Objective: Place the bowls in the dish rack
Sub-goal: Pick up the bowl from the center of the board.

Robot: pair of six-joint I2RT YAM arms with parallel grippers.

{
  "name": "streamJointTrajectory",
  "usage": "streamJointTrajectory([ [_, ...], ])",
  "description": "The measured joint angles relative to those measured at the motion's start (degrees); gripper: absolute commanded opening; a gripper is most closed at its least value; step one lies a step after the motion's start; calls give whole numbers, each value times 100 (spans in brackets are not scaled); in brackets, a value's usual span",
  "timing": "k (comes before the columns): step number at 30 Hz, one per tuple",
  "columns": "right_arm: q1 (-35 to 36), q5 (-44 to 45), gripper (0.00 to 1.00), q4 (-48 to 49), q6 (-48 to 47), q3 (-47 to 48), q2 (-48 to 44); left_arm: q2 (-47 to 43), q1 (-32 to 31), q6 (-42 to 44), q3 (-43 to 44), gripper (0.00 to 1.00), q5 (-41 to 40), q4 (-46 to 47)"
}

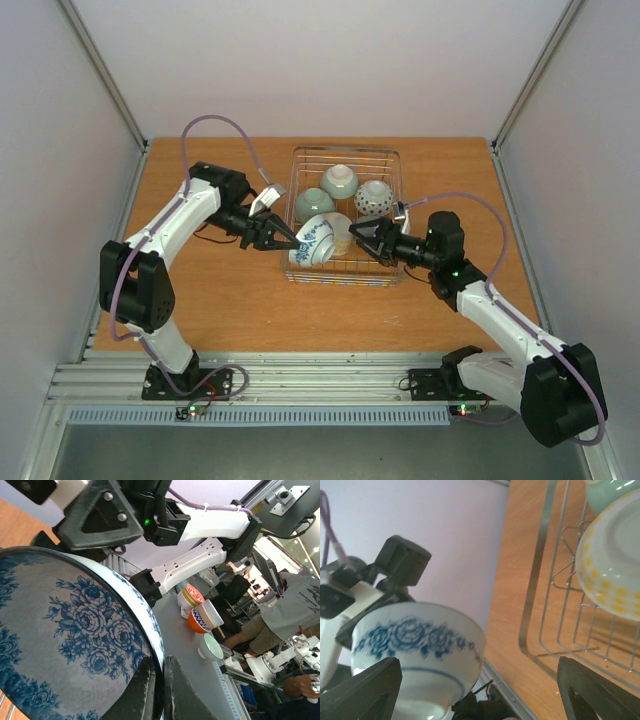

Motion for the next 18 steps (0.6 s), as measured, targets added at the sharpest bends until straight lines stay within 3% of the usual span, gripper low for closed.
streamJointTrajectory([
  [7, 570, -31, 82, 372, 144, -96, -455, 111, 55, 0, 0, 1, 76, -7],
  [18, 1224, 256, 77, 323, -96, -74, -179, 269, 151, -476, 4, 0, 66, 9],
])
